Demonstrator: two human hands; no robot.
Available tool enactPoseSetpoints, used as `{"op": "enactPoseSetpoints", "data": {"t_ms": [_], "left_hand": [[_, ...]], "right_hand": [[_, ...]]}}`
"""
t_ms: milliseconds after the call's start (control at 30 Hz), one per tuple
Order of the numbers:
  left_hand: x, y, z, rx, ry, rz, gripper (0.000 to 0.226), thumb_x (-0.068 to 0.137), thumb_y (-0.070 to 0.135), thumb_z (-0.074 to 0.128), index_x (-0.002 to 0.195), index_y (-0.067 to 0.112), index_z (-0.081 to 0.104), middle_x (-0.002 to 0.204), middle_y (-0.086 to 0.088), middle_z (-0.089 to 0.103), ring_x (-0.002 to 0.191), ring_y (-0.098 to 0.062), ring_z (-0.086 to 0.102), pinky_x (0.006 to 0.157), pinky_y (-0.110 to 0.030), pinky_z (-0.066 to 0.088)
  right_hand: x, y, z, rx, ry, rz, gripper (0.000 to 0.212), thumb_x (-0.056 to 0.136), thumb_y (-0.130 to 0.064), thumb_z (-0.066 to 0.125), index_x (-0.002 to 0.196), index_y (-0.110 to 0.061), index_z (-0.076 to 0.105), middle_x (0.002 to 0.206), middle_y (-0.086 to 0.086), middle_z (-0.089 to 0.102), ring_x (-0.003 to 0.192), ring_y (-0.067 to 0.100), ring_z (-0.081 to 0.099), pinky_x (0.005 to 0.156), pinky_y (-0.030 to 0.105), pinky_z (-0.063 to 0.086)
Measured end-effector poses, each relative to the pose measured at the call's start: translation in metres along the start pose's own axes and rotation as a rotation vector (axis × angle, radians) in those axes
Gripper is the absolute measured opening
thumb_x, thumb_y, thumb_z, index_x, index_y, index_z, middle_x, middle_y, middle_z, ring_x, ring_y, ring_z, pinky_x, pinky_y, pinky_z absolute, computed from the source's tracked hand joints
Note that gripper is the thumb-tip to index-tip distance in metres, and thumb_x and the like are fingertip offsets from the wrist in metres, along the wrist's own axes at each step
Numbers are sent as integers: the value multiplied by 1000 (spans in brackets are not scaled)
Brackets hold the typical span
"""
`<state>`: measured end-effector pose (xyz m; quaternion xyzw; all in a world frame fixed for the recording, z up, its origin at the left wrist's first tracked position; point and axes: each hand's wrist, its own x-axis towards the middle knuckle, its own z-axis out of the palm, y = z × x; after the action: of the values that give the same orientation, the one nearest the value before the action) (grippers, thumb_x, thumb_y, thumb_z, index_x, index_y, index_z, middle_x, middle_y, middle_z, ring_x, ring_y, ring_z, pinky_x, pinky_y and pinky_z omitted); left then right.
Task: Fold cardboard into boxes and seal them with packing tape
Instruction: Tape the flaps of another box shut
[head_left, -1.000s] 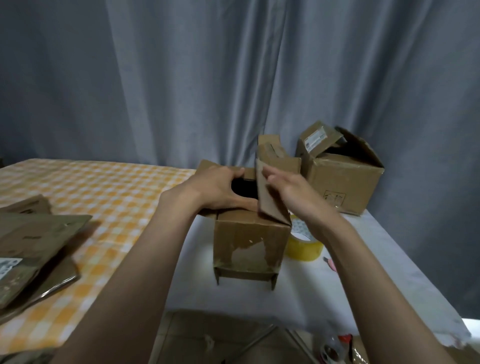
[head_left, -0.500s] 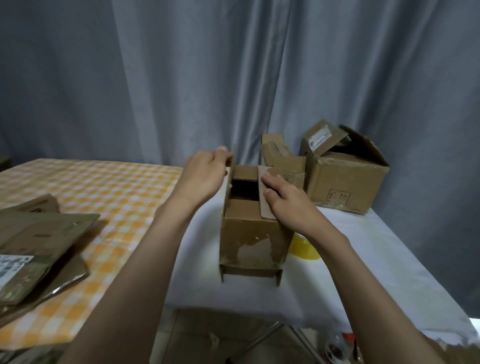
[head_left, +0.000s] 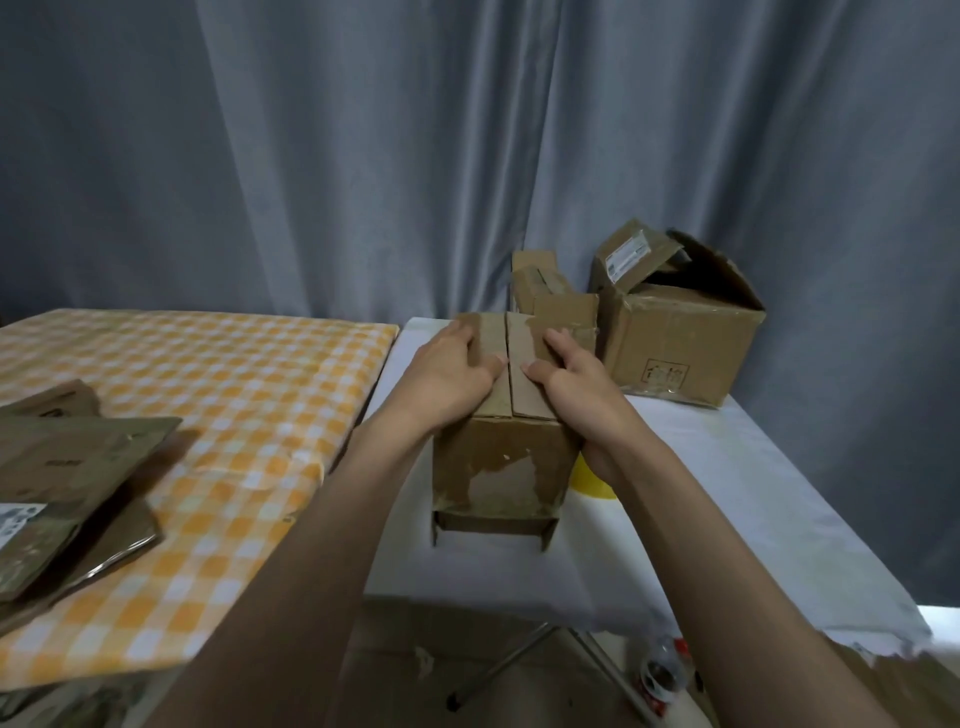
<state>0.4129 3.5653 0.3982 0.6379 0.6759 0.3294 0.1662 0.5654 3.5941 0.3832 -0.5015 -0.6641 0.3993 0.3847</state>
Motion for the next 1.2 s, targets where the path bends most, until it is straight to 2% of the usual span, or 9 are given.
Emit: {"op": "enactPoseSetpoints", "data": {"t_ms": [133, 267, 400, 533, 633, 767, 900, 1067, 1200], "left_hand": [[-5, 4, 5, -62, -26, -16, 59, 102, 35, 47, 154, 14, 31, 161, -2, 28, 145, -21, 30, 116, -32, 25], [-3, 10, 3, -62, -1, -18, 48, 100, 29, 50, 144, 12, 42, 149, -8, 43, 125, -22, 46, 95, -25, 33], [2, 5, -2, 41, -36, -27, 68, 95, 23, 52, 156, 11, 23, 160, -5, 28, 141, -23, 35, 97, -21, 27], [-3, -13, 1, 48, -57, -46, 67, 99, 24, 47, 157, 10, 18, 165, -1, 13, 148, -18, 21, 96, -16, 15], [-5, -18, 7, 3, -38, -42, 67, 101, 26, 46, 158, 10, 14, 167, 2, 2, 151, -16, 9, 100, -15, 7], [-6, -19, 17, -16, -37, -28, 66, 102, 27, 45, 157, 10, 14, 167, -1, 1, 152, -16, 6, 106, -16, 5], [-5, -17, 25, 37, -52, -40, 68, 103, 29, 43, 159, 11, 9, 167, -1, -3, 152, -17, 4, 119, -28, 8], [-7, -36, 29, 111, -144, -111, 68, 104, 32, 33, 158, 12, -1, 166, -2, -10, 153, -21, 0, 124, -41, 8], [-12, -50, 27, 251, -190, -18, 59, 107, 33, 20, 158, 13, -3, 166, -3, -12, 151, -23, -17, 124, -45, -3]], "right_hand": [[5, 4, 0, 14, -5, 4, 65, 101, -27, 50, 159, -20, 22, 167, -3, 15, 152, 17, 19, 124, 43, 20], [11, 11, 2, 84, -23, 12, 60, 101, -28, 51, 157, -19, 29, 161, 0, 34, 145, 20, 35, 120, 42, 30], [4, 23, 21, 344, -63, 125, 52, 103, -23, 52, 152, -19, 35, 127, -1, 63, 105, 11, 66, 78, 23, 57], [8, 31, 34, 322, -72, 109, 31, 103, -22, 52, 134, -28, 48, 117, -7, 64, 101, 8, 65, 79, 22, 56], [12, 26, 28, 273, -70, 98, 49, 103, -22, 53, 150, -21, 39, 130, -3, 60, 112, 14, 61, 93, 28, 52], [12, 26, 19, 205, -90, 71, 53, 102, -20, 54, 152, -17, 36, 104, -19, 58, 93, -1, 58, 67, 9, 48], [8, 29, 18, 85, -78, 41, 55, 103, -26, 52, 154, -15, 34, 144, -4, 49, 129, 14, 49, 110, 33, 41], [6, 30, 33, -180, -130, -71, 53, 104, -24, 50, 152, -7, 35, 158, 7, 35, 144, 21, 34, 121, 35, 24], [11, 30, 44, -292, -135, -107, 62, 105, -25, 47, 157, -5, 21, 166, 6, 18, 152, 17, 15, 118, 22, 9]]}}
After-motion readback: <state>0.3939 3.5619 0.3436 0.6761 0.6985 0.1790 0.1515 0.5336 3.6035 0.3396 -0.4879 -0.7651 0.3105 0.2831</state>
